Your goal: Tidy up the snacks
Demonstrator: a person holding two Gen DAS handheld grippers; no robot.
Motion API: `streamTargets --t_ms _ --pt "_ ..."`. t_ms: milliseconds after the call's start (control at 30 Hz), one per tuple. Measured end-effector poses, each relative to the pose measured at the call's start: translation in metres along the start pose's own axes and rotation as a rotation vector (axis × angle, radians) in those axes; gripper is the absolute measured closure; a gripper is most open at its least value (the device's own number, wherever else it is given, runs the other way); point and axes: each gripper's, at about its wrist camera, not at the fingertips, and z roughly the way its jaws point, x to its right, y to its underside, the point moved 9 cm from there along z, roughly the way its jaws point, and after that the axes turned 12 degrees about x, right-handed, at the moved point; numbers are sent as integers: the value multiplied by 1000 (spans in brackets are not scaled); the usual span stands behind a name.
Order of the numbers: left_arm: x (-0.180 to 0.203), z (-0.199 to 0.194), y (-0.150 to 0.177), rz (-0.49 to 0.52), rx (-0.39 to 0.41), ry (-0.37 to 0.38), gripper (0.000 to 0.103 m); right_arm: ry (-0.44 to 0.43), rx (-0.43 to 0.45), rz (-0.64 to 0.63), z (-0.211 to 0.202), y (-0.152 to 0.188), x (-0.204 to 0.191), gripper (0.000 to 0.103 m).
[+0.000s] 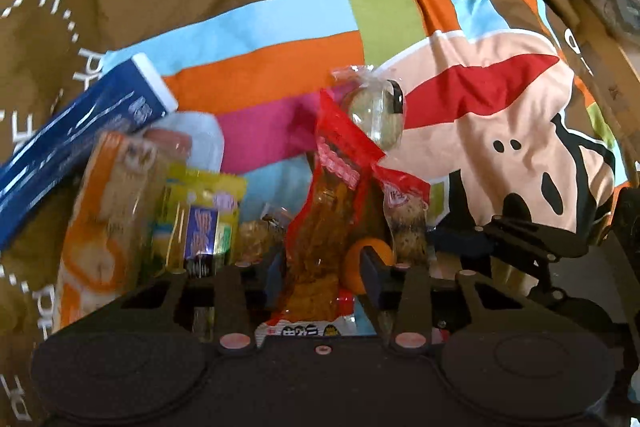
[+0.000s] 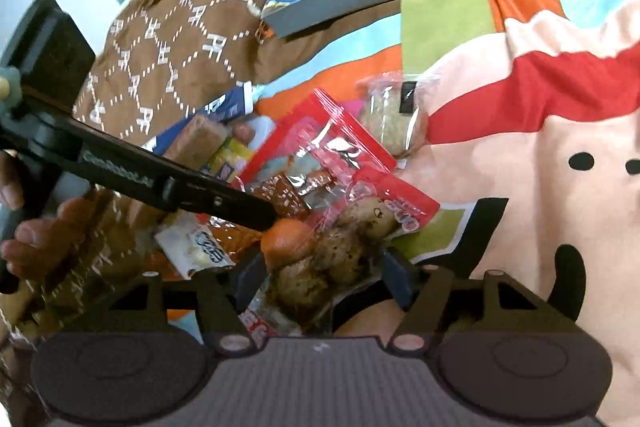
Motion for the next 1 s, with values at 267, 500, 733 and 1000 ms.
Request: streamTargets --t_ms 267,500,733,1000 --pt "1 -4 15 -18 7 6 69 62 -9 -116 -11 0 -2 45" --pt "5 7 13 -21 36 -14 69 136 20 -160 -17 -3 6 44" --pt "16 11 15 56 45 -55 68 132 -5 -118 -25 0 9 30" --pt "23 17 13 74 42 -67 52 57 -21 -85 -5 2 4 14"
